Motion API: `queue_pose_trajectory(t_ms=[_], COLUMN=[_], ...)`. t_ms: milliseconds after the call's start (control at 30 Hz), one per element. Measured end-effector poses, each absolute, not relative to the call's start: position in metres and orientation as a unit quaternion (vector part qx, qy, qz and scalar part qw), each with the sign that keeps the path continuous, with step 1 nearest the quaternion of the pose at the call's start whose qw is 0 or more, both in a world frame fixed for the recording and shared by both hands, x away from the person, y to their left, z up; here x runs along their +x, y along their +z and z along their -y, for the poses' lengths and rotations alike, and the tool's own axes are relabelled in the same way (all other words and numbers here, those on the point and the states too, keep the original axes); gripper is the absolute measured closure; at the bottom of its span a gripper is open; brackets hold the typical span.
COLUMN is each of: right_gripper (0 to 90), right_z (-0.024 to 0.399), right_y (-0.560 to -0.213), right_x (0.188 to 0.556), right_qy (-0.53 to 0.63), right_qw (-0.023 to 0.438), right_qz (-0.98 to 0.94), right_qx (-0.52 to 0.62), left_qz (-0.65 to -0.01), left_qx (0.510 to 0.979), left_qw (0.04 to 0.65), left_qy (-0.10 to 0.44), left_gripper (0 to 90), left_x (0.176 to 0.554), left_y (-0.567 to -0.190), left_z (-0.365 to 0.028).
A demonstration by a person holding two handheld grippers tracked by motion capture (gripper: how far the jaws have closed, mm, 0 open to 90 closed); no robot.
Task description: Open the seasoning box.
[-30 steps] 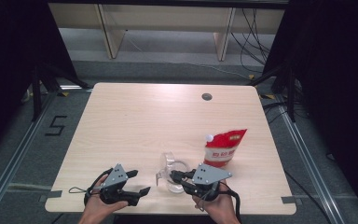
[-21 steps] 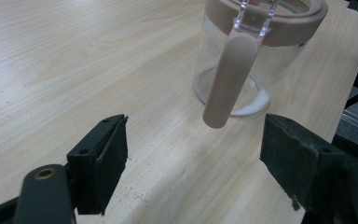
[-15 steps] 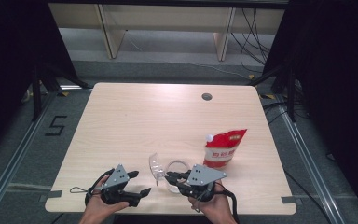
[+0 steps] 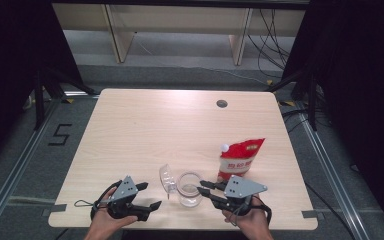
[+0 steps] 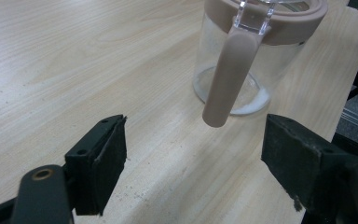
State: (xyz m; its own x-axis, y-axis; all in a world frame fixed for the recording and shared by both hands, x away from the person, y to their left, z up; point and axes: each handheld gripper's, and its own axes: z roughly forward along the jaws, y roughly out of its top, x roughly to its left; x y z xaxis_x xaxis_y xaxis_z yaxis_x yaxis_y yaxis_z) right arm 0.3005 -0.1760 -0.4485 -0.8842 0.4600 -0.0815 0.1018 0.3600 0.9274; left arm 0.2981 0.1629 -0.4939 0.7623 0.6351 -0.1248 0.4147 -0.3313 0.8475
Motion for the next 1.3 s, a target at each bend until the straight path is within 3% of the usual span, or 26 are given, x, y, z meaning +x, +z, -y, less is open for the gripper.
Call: queue_pose_trajectory(t_ms=[433, 833, 1133, 1300], right_gripper=[71.4, 69.4, 45.6, 37.1], right_z=[0.247, 0.285, 0.3, 0.307], right_y=[-0.451, -0.457, -0.464, -0.469], right_x=[0.301, 0.306, 0.313, 0.318], right_qy=[0.523, 0.503, 0.498, 0.492], right_qw=[0.2, 0.221, 0.206, 0.202], right_qz=[-0.793, -0.785, -0.777, -0.771], right_qx=[0.239, 0.288, 0.325, 0.35], left_qz=[-0.325, -0.322, -0.326, -0.323], left_qx=[0.807, 0.809, 0.804, 0.806], left_qw=[0.481, 0.478, 0.485, 0.484], left_qy=[0.11, 0.111, 0.111, 0.107], left_gripper=[20.6, 19.9, 19.9, 19.8], left_x=[0.298, 0.3, 0.3, 0.3], left_y=[-0.496, -0.495, -0.496, -0.495], left_z=[-0.161, -0.161, -0.159, -0.16])
